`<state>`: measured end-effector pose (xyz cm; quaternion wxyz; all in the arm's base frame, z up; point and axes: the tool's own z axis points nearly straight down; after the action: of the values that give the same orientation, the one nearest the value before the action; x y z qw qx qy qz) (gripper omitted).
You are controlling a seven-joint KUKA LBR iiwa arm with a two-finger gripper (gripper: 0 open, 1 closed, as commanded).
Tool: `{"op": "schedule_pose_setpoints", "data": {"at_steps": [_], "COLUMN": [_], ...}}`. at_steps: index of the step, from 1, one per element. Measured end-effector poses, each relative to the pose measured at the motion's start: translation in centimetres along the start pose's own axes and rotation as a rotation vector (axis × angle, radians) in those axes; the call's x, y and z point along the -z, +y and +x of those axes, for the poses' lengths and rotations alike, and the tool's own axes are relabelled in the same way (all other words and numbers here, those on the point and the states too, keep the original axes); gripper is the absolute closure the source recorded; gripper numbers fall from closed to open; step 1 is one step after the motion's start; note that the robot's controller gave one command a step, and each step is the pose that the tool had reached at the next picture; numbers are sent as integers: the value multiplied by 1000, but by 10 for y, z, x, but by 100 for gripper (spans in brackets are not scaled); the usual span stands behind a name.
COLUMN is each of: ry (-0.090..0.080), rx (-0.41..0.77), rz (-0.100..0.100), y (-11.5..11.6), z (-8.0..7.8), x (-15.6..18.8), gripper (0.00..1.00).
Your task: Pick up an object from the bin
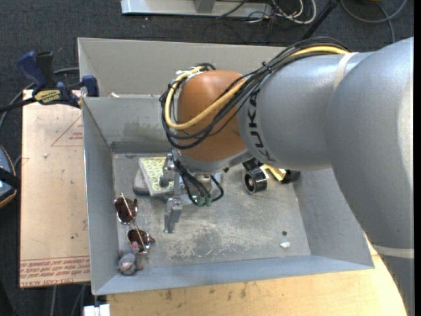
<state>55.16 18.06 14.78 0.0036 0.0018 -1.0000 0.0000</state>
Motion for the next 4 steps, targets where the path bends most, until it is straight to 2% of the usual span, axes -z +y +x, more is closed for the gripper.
{"op": "schedule_pose_setpoints", "data": {"at_steps": [1,2,3,4], "ry": [-7,-17,-16,-13], "rx": [-3,-72,-78,-226], "rz": [-1,-7,-8,-2], "y": [-1,-23,-39,-19], "z": [-2,-47,-63,-61], "x": [5,-39,-41,-39], "gripper": [0,0,0,0]}}
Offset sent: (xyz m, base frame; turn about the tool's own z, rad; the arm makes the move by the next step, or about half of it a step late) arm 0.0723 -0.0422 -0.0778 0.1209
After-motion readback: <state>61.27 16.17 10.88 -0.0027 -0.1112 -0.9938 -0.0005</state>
